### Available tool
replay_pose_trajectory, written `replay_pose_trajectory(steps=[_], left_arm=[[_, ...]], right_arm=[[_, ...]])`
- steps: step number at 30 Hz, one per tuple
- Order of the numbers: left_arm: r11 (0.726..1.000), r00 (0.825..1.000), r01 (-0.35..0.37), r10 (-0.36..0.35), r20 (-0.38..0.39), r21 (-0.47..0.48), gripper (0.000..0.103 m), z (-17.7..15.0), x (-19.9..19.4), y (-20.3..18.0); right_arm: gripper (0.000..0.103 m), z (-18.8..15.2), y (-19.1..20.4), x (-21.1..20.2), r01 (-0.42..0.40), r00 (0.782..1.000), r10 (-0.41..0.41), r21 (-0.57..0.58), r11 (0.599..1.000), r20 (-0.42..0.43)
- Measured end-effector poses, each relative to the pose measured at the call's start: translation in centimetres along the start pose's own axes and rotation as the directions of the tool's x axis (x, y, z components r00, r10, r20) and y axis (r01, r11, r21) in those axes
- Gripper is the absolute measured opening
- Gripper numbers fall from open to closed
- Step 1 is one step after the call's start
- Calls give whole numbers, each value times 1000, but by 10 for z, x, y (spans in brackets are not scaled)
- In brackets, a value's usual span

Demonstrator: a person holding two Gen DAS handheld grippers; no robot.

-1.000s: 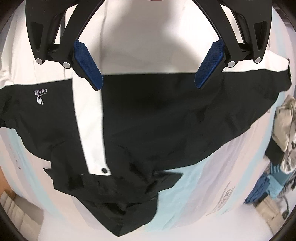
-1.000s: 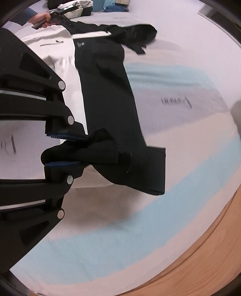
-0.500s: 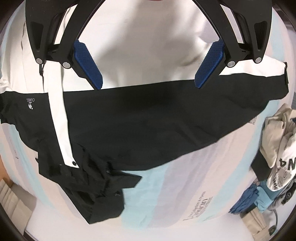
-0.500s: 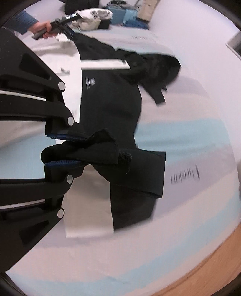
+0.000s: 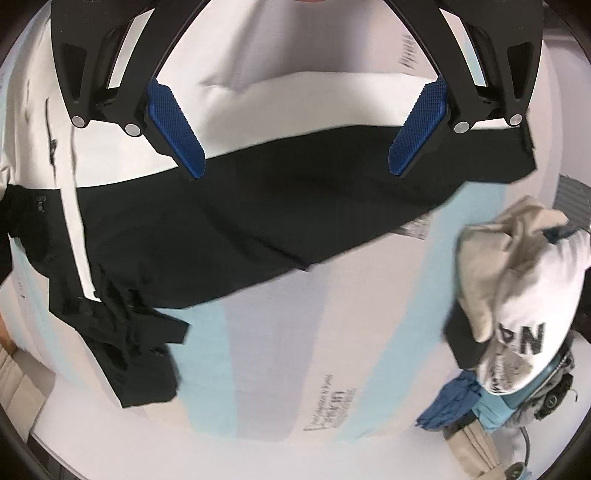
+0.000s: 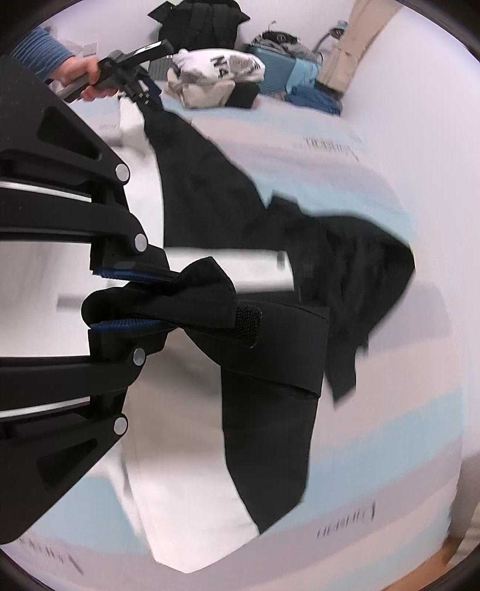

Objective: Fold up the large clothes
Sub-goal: 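Carry the held sleeve with the right tool across the jacket body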

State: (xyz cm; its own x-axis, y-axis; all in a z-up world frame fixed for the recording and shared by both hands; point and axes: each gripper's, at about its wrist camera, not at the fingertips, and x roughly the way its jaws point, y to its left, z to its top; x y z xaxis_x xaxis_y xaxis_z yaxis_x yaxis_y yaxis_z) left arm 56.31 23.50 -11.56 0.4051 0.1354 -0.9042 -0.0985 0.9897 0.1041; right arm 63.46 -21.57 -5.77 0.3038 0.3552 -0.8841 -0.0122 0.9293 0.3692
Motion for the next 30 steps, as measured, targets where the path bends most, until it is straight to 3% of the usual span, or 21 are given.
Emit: replay_pose_trajectory(steps=[6, 12, 16, 20, 28, 30], left_arm=[[1000, 1000, 5, -5, 1, 8, 97, -3, 5, 53], [1000, 1000, -10, 10, -3, 23, 97, -13, 22, 92], [1000, 1000, -1, 1, -4, 16, 97, -23, 34, 108], [1000, 1000, 3, -3, -17, -10, 97, -33, 44, 124], [996, 999, 11, -15, -44, -84, 97, -48, 54, 165], [994, 999, 13, -18, -47, -105, 97, -50, 57, 175]], right_arm=[[15, -9, 123, 70, -23, 999, 20, -88, 996, -42], [15, -20, 196, 156, 12, 992, -28, -133, 991, -120], [15, -32, 216, 210, 87, 978, -116, -168, 982, -172], [18, -46, 235, 244, 183, 956, -235, -265, 947, -176], [38, -61, 258, 258, 175, 967, -216, -266, 948, -133], [50, -65, 261, 257, 171, 971, -207, -257, 951, -121]])
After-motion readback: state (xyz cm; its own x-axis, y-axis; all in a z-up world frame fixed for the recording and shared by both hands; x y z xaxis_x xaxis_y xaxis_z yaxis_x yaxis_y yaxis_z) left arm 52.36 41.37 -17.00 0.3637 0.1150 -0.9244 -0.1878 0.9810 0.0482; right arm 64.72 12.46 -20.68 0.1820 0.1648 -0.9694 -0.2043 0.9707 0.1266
